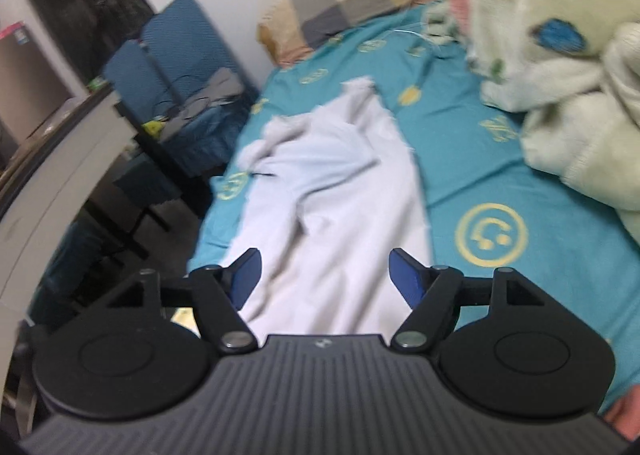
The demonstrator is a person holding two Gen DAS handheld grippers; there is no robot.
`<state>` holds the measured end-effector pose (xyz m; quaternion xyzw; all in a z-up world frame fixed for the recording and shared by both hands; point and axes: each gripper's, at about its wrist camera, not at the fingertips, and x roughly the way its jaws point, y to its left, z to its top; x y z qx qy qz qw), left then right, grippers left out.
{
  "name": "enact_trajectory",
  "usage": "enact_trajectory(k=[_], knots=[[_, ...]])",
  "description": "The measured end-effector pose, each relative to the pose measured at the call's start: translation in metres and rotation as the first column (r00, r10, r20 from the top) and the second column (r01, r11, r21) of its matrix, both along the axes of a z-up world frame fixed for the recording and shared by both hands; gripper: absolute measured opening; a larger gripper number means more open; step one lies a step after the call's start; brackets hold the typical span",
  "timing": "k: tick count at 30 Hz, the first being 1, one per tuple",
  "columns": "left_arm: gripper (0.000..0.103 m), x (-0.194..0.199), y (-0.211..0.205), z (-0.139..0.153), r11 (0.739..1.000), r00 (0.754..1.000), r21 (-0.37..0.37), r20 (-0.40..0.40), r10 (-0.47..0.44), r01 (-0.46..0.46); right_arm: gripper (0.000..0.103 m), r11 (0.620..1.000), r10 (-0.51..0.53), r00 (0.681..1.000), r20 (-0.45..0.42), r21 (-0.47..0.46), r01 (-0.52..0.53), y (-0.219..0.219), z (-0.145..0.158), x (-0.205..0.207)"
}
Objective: Fold clothes
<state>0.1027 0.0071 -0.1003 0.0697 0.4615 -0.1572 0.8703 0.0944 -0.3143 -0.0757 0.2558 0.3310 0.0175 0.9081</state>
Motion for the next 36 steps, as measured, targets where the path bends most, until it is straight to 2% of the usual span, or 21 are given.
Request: enact_trajectory(k=[2,5,7,9,11,12,13,15,16,17,19,23,26,29,32,36], knots=[[0.067,-0.005,0.007,0.006,1.000,0.997,0.014,-0.069,-0.023,0.024,0.073,0.999,-0.013,1.000,-0.006,0.031,0.013,-0.007,-0.004,0.004],[0.067,-0.016,0.013,0.007,0.994,0.980,0.067,-0.189,-0.067,0.082,0.073,0.997,-0.009,1.000,-0.004,0.079,0.010,-0.012,-0.008,0.007],[0.066,-0.022,0.017,0.004,0.991,0.963,0.101,-0.265,-0.056,0.086,0.073,0.996,0.001,1.000,-0.002,0.095,-0.001,-0.014,-0.010,0.007],[0.065,-0.024,0.018,-0.002,0.990,0.936,0.102,-0.348,-0.058,0.100,0.073,0.994,0.007,1.000,0.000,0.109,-0.007,-0.017,-0.011,0.006],[0.059,-0.027,0.014,-0.010,0.983,0.915,0.138,-0.399,-0.057,0.121,0.073,0.992,0.002,1.000,0.001,0.129,-0.002,-0.021,-0.012,0.006],[0.050,-0.027,0.011,-0.015,0.977,0.904,0.164,-0.424,-0.053,0.134,0.073,0.990,-0.001,1.000,0.001,0.139,0.001,-0.023,-0.012,0.006],[0.033,-0.028,0.008,-0.021,0.971,0.891,0.188,-0.452,-0.045,0.144,0.073,0.989,-0.003,1.000,0.001,0.150,0.003,-0.025,-0.012,0.006],[0.015,-0.029,0.003,-0.028,0.961,0.873,0.229,-0.488,-0.026,0.156,0.073,0.985,-0.009,1.000,0.001,0.170,0.008,-0.029,-0.013,0.005],[0.008,-0.031,0.000,-0.028,0.954,0.876,0.251,-0.483,-0.024,0.165,0.073,0.983,-0.012,1.000,0.002,0.181,0.011,-0.031,-0.014,0.005],[0.002,-0.032,-0.002,-0.025,0.948,0.879,0.267,-0.476,-0.025,0.172,0.073,0.982,-0.015,1.000,0.000,0.188,0.015,-0.033,-0.014,0.005],[0.001,-0.034,-0.006,-0.014,0.943,0.888,0.280,-0.459,-0.033,0.179,0.073,0.979,-0.022,1.000,-0.004,0.201,0.022,-0.036,-0.015,0.005],[0.001,-0.039,-0.005,0.029,0.963,0.909,0.223,-0.413,-0.051,0.155,0.073,0.979,-0.024,1.000,-0.002,0.204,0.024,-0.040,-0.015,0.002],[0.000,-0.045,-0.007,0.071,0.985,0.918,0.109,-0.389,-0.081,0.133,0.073,0.979,-0.024,1.000,0.000,0.204,0.024,-0.042,-0.014,-0.001],[0.000,-0.053,-0.021,0.101,0.991,0.927,-0.026,-0.353,-0.131,0.130,0.073,0.983,-0.014,1.000,-0.004,0.184,0.015,-0.043,-0.014,-0.001],[0.001,-0.066,-0.050,0.098,0.982,0.923,-0.139,-0.345,-0.171,0.130,0.073,0.986,-0.001,1.000,-0.015,0.165,0.004,-0.042,-0.015,-0.001],[0.001,-0.084,-0.076,0.052,0.977,0.910,-0.150,-0.363,-0.200,0.155,0.073,0.992,0.013,0.999,-0.044,0.127,-0.007,-0.040,-0.020,-0.002]])
